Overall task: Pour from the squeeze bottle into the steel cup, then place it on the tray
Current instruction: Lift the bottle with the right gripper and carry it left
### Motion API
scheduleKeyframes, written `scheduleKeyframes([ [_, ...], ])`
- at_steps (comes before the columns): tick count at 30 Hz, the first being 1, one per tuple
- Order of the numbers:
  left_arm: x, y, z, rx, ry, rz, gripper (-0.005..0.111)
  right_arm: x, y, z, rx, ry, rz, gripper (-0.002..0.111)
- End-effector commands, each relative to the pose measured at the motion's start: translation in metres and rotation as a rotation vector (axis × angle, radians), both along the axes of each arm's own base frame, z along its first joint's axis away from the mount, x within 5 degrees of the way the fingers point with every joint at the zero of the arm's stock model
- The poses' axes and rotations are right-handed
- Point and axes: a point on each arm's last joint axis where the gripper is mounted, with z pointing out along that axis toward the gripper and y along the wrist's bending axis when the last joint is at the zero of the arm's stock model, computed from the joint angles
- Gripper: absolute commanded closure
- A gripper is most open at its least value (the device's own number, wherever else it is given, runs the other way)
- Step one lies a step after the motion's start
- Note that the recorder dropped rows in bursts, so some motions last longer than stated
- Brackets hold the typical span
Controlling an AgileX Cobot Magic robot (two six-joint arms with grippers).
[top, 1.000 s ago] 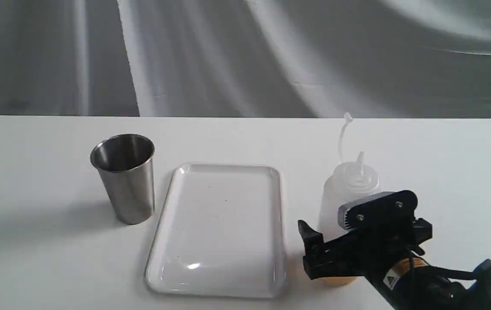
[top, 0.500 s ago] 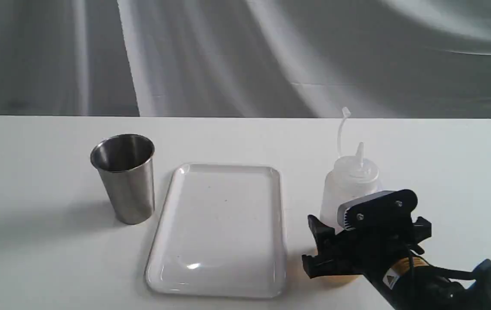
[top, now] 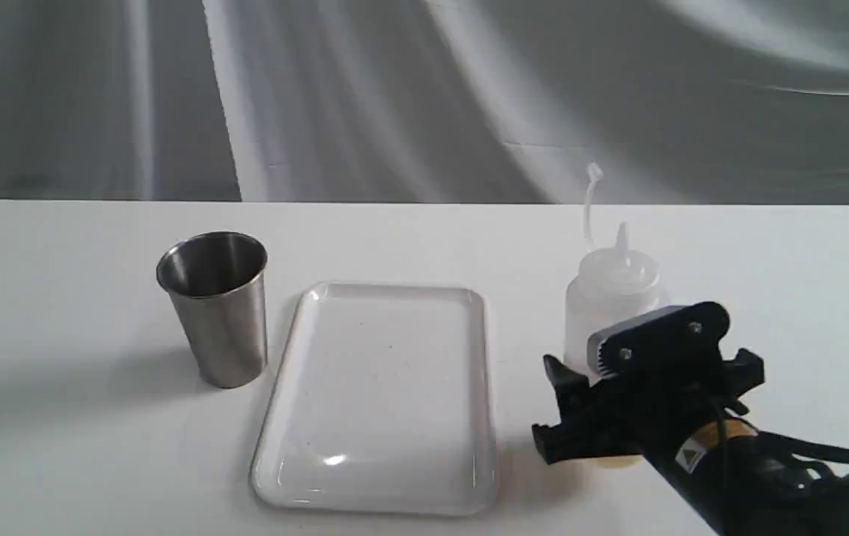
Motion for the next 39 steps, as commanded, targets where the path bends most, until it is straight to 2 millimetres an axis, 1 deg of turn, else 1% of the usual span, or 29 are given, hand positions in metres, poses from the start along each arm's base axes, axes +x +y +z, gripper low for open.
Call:
scheduleKeyframes([
  [1,0.000,0.000,-0.001,-0.006,-0.007,-0.008,0.098,0.001,-0.008,0.031,-0.019,-0.099,-0.064,0.108],
  [4,0.000,0.000,-0.001,-0.006,-0.007,-0.008,0.098,-0.001,-0.007,0.055,-0.072,-0.135,-0.034,0.108],
  [6,0.000,0.000,-0.001,-0.006,-0.007,-0.008,0.098,0.001,-0.004,0.070,-0.121,-0.136,0.001,0.108],
  [8,0.000,0.000,-0.001,-0.006,-0.007,-0.008,0.098,0.007,0.001,0.091,-0.168,-0.131,0.049,0.108],
  [9,0.000,0.000,-0.001,-0.006,-0.007,-0.008,0.098,0.009,0.003,0.097,-0.173,-0.133,0.059,0.108],
  [11,0.000,0.000,-0.001,-0.006,-0.007,-0.008,0.098,0.016,0.008,0.120,-0.179,-0.139,0.089,0.108],
  [12,0.000,0.000,-0.001,-0.006,-0.007,-0.008,0.098,0.018,0.009,0.125,-0.182,-0.133,0.097,0.108],
  [15,0.000,0.000,-0.001,-0.004,-0.007,-0.008,0.098,0.029,0.017,0.153,-0.177,-0.114,0.133,0.108],
  [19,0.000,0.000,-0.001,-0.004,-0.007,-0.008,0.098,0.040,0.028,0.183,-0.263,-0.108,0.239,0.108],
  [22,0.000,0.000,-0.001,-0.004,-0.007,-0.008,0.098,0.045,0.032,0.200,-0.264,-0.124,0.264,0.108],
  [25,0.000,0.000,-0.001,-0.006,-0.007,-0.007,0.098,0.048,0.035,0.212,-0.274,-0.138,0.284,0.108],
  [29,0.000,0.000,-0.001,-0.006,-0.007,-0.007,0.098,0.049,0.037,0.221,-0.274,-0.144,0.299,0.108],
  [31,0.000,0.000,-0.001,-0.006,-0.007,-0.007,0.098,0.049,0.037,0.221,-0.278,-0.145,0.300,0.108],
  [34,0.000,0.000,-0.001,-0.006,-0.007,-0.007,0.098,0.049,0.038,0.218,-0.346,-0.139,0.337,0.108],
  [39,0.000,0.000,-0.001,-0.004,-0.007,-0.008,0.098,0.049,0.038,0.215,-0.393,-0.123,0.369,0.108],
])
